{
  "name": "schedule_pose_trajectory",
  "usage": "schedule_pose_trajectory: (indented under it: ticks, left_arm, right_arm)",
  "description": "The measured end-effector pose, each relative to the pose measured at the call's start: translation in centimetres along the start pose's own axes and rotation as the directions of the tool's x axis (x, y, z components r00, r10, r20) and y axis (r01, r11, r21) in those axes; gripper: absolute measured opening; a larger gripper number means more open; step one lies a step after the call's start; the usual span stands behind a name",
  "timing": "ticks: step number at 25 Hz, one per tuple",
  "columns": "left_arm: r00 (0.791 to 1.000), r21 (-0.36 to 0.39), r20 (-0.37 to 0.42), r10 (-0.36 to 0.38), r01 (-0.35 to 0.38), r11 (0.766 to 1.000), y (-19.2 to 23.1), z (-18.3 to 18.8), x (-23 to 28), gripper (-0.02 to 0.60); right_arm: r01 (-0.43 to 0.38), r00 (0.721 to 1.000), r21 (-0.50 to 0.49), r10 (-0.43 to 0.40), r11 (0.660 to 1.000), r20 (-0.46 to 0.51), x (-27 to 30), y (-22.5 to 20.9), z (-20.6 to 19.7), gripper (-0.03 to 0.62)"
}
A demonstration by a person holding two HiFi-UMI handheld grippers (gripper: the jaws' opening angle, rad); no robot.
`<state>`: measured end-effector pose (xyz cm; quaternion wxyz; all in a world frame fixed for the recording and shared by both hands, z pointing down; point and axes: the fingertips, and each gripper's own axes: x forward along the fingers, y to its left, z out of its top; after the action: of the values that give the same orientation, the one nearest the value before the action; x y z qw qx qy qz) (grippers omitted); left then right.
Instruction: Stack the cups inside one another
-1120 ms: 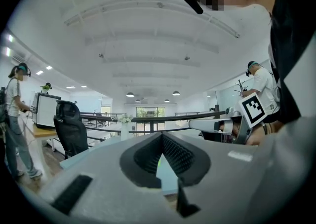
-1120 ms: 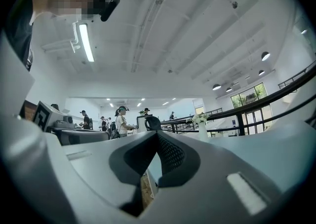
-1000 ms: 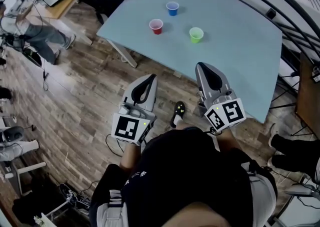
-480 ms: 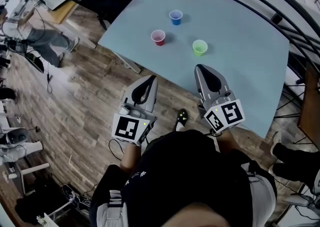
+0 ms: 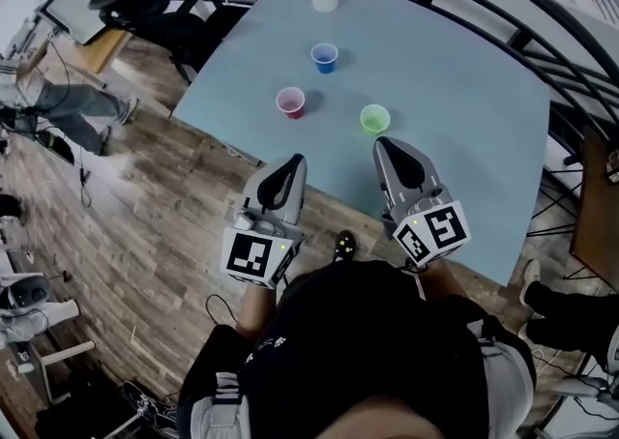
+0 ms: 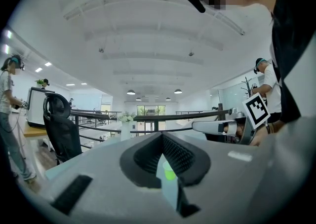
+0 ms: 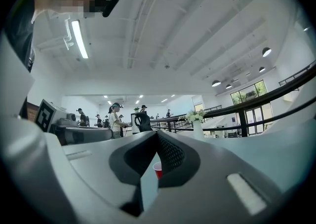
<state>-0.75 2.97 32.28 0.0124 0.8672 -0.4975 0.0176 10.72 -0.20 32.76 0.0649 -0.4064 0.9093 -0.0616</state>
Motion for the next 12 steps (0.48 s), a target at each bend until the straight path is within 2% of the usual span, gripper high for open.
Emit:
schedule_pose_trajectory:
  ticks: [7, 12]
  left_arm:
    - [1.000, -0.026, -0.015, 0.000, -0.001, 1.000, 1.1, -0.8, 2.0, -0.006]
    - [0.999, -0.019, -0.021, -0.039, 0.039, 0.999, 1.5, -0.7, 3.5, -0.006]
  right_arm:
    - [0.016, 1.000, -0.009, -0.016, 1.000, -0.015, 1.1, -1.8, -0.2, 0.012]
    - [0.065, 0.998, -0.008, -0.065, 0.998, 0.002, 1.1, -3.0, 0.1, 0.012]
